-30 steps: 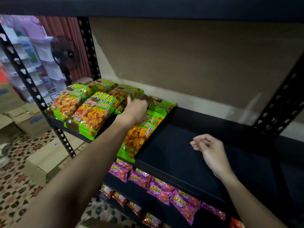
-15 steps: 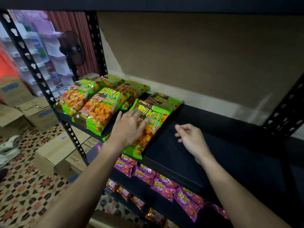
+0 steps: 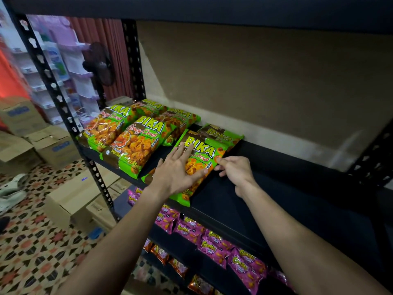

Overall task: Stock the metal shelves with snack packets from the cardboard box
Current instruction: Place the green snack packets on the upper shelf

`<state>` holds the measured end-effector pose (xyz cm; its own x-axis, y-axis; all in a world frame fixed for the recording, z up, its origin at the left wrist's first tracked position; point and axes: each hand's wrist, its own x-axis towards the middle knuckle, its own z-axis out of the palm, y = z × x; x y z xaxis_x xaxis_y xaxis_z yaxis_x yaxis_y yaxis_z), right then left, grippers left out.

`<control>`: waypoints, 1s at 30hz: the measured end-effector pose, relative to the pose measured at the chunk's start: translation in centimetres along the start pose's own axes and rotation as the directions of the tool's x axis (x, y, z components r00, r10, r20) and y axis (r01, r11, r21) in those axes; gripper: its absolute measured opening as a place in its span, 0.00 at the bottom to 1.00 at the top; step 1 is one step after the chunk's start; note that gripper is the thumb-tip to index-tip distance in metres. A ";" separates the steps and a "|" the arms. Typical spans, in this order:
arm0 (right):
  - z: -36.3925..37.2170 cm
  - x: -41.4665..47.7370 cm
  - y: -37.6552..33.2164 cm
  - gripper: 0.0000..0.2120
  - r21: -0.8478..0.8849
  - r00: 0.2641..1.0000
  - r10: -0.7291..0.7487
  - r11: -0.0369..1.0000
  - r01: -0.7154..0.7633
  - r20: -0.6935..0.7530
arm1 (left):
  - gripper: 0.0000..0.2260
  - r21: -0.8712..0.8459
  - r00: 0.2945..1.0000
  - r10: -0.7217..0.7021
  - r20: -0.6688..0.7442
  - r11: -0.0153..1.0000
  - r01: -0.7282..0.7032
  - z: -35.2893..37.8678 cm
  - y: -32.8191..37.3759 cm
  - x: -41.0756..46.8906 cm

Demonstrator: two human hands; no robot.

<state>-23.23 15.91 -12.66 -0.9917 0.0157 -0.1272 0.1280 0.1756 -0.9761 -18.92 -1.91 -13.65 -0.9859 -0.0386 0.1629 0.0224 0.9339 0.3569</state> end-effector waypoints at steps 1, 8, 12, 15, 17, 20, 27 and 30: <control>-0.1 0.1 0.1 0.08 -0.004 1.000 0.008 1.000 -0.008 0.005 | 0.41 0.017 1.000 -0.008 0.007 1.000 0.008 0.0 0.0 0.1; -0.4 0.4 0.2 0.07 -0.009 0.999 0.005 1.000 -0.005 0.039 | 0.43 0.047 0.999 -0.036 0.019 0.998 0.035 0.5 0.0 0.4; -0.7 0.4 0.0 0.07 -0.033 0.999 -0.005 0.999 0.006 0.047 | 0.44 0.043 0.999 -0.036 0.015 0.998 0.036 0.4 0.0 0.5; -1.2 0.2 0.0 0.07 -0.070 0.999 -0.043 0.997 0.044 0.013 | 0.44 0.050 1.000 -0.016 -0.008 0.999 0.017 0.2 0.0 0.6; -1.7 0.1 -0.1 0.07 -0.105 0.998 -0.070 0.992 0.070 -0.003 | 0.43 0.011 0.999 0.001 -0.033 1.000 -0.001 0.1 0.0 0.5; -2.4 -0.3 -0.6 0.07 -0.127 0.993 -0.116 0.985 0.114 -0.008 | 0.42 -0.065 0.996 0.005 -0.089 0.998 -0.011 -0.9 -0.1 0.0; -3.7 -3.9 -2.0 0.07 -0.195 0.953 -0.289 0.933 0.302 0.095 | 0.21 -0.268 0.981 0.011 -0.193 0.961 -0.064 -2.6 0.8 -4.2; -3.8 -6.8 -2.2 0.05 -0.214 0.917 -0.343 0.899 0.383 0.202 | 0.17 -0.332 0.962 -0.091 -0.256 0.943 0.001 -3.0 1.2 -8.0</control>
<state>-16.76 19.20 -8.97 -0.9523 -0.2442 0.1828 -0.2665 0.3743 -0.8882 -10.50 -1.56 -11.75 -0.9086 -0.2130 0.3594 0.0750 0.7631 0.6419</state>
